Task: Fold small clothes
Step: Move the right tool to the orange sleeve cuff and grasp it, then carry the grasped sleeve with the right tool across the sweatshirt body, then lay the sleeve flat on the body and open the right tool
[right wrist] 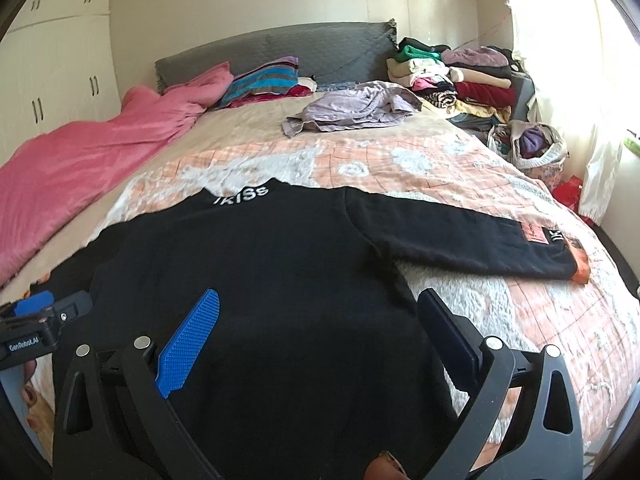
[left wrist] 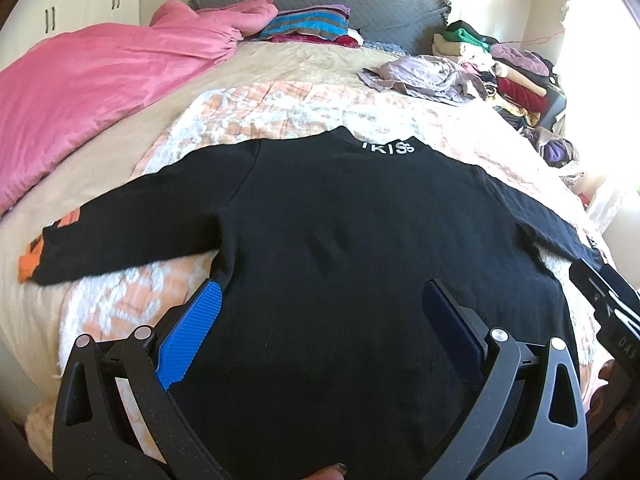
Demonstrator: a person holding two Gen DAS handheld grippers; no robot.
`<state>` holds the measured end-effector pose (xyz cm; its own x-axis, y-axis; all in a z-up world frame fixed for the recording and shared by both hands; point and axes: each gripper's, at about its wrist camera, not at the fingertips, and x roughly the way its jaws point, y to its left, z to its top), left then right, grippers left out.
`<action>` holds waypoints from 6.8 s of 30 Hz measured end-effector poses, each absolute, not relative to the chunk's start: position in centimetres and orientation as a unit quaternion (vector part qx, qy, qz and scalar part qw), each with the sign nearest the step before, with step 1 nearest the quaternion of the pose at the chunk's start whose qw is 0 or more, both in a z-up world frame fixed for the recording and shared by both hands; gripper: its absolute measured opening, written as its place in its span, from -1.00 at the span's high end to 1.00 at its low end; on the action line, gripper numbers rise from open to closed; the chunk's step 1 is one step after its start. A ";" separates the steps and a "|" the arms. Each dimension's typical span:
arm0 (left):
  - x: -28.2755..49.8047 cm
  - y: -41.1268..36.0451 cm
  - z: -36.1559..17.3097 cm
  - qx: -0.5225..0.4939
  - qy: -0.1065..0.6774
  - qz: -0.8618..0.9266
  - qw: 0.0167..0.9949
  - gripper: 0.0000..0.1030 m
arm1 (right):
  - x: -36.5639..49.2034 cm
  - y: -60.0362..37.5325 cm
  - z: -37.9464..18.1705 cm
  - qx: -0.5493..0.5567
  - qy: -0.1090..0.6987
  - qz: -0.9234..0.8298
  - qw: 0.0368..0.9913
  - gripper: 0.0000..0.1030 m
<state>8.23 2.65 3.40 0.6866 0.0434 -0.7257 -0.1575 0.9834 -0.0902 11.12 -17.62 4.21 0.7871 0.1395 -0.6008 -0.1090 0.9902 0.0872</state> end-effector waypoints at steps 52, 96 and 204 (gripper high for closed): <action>25.1 -1.4 0.6 -0.038 0.440 0.011 0.897 -0.83 | 18.6 -46.1 -3.9 0.332 0.377 -0.166 0.848 -0.92; 24.0 6.5 4.0 -0.185 0.409 -0.088 0.889 -0.83 | 23.3 -27.3 9.4 0.246 0.258 0.033 0.934 0.71; 19.4 8.5 -3.0 -0.163 0.461 -0.063 0.870 0.31 | 23.6 -17.0 -2.4 0.114 0.440 0.145 0.879 -0.11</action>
<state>19.42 8.53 -3.00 0.5660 -0.2610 -0.7820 -0.0405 0.9386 -0.3426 23.58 -16.98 -2.35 0.5705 0.3554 -0.7404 -0.1543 0.9318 0.3285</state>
